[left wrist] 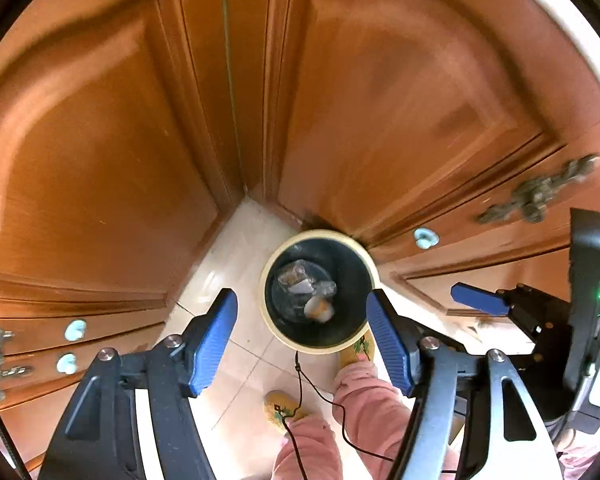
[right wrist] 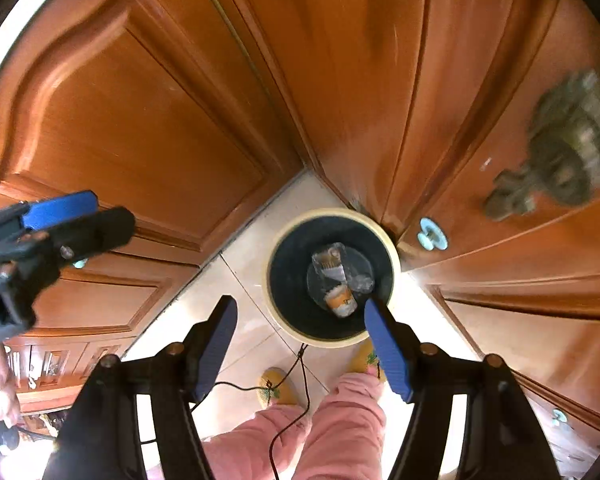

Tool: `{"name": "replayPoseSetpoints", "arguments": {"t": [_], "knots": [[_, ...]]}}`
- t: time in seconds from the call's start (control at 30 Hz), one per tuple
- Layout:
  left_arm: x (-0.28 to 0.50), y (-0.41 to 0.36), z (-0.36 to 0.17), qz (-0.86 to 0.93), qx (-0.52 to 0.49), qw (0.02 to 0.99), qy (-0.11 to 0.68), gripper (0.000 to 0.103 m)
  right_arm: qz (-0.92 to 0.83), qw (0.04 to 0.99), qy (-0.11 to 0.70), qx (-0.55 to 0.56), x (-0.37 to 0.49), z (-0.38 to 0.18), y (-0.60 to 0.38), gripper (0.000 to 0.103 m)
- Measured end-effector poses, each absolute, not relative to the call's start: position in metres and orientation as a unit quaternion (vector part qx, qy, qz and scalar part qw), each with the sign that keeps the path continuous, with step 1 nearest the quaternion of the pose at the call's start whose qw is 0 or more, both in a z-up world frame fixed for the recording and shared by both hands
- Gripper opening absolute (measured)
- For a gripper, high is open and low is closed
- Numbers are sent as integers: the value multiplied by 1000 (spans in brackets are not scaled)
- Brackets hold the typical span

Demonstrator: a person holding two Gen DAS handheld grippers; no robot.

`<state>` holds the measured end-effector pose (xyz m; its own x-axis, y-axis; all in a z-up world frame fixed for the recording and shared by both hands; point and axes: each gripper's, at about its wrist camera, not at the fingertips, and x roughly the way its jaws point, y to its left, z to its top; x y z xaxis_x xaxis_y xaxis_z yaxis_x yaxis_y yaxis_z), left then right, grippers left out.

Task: Collect trash
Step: 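Raise both open tools back toward the counter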

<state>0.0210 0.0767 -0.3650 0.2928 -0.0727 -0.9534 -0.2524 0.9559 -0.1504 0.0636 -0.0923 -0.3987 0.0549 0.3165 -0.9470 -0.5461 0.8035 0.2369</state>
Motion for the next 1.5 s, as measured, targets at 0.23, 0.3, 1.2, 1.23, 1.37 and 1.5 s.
{"name": "replayPoseSetpoints", "arguments": {"t": [0.23,0.3,1.2,1.23,1.37,1.5], "knots": [[6,77,-296,67,-133,810,567,67,305,729,607,-85,56,-343,-95,72],[1,74,-275,68,-133,816,559,67,305,735,600,-80,52,-320,-98,72],[-70,69,-33,58,-76,908,408,76,241,886,395,4,-23,-53,-176,72],[-72,69,-29,57,-77,908,407,76,240,888,392,4,-25,-51,-177,72],[-76,67,-18,55,-76,913,397,76,240,891,385,8,-34,-43,-184,72],[-75,63,-7,53,-70,919,385,76,242,893,380,9,-35,-40,-186,72]]}}
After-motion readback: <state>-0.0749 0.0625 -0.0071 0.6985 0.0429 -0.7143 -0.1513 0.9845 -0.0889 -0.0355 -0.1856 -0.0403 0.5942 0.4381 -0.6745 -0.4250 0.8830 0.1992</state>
